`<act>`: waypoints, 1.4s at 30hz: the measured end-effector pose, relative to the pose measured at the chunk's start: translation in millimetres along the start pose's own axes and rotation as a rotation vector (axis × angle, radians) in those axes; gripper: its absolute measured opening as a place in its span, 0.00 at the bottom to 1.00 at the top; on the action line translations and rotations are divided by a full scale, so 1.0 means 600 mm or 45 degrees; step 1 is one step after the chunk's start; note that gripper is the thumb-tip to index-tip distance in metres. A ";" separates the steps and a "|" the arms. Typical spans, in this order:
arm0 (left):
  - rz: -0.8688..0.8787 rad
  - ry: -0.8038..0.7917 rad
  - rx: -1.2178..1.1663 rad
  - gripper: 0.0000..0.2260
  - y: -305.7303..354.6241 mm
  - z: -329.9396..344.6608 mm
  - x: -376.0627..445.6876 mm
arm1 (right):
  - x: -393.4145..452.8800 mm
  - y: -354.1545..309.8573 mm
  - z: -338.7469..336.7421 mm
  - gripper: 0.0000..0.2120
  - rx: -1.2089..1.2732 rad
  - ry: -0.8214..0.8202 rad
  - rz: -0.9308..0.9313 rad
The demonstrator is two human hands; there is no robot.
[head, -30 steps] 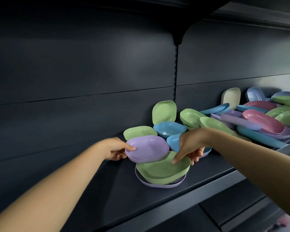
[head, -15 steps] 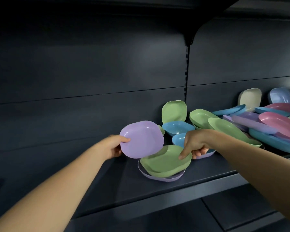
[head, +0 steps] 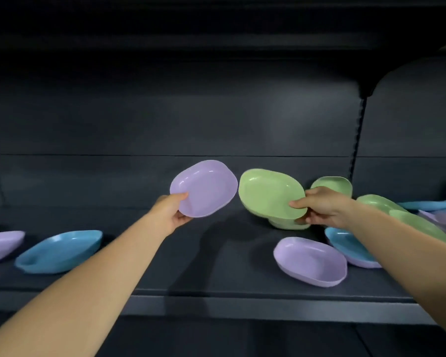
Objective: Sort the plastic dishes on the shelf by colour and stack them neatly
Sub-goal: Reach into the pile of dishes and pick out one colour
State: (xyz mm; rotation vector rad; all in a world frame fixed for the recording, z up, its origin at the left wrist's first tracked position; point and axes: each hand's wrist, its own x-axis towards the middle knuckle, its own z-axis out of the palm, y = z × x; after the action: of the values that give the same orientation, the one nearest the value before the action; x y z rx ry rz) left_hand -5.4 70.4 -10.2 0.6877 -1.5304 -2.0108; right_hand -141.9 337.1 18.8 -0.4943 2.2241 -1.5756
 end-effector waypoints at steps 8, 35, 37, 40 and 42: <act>0.052 0.102 0.011 0.16 0.057 -0.219 -0.016 | 0.011 -0.075 0.218 0.05 0.243 -0.182 -0.047; 0.014 0.237 1.155 0.17 0.120 -0.843 0.129 | -0.019 -0.195 0.865 0.05 0.415 -0.049 0.061; 0.013 0.202 1.229 0.16 0.117 -0.838 0.139 | -0.011 -0.194 0.864 0.05 0.389 -0.047 0.067; -0.012 0.137 1.340 0.16 0.112 -0.819 0.148 | 0.005 -0.195 0.855 0.05 0.387 -0.031 0.069; -0.029 0.086 1.381 0.15 0.106 -0.803 0.153 | 0.018 -0.193 0.849 0.05 0.395 -0.023 0.071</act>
State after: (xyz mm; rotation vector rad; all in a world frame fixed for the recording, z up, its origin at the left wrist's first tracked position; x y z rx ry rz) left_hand 254.8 -345.9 -68.8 1.1240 -2.5267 -0.9998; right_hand 105.3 -121.1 -28.8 -0.3507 1.9129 -1.8339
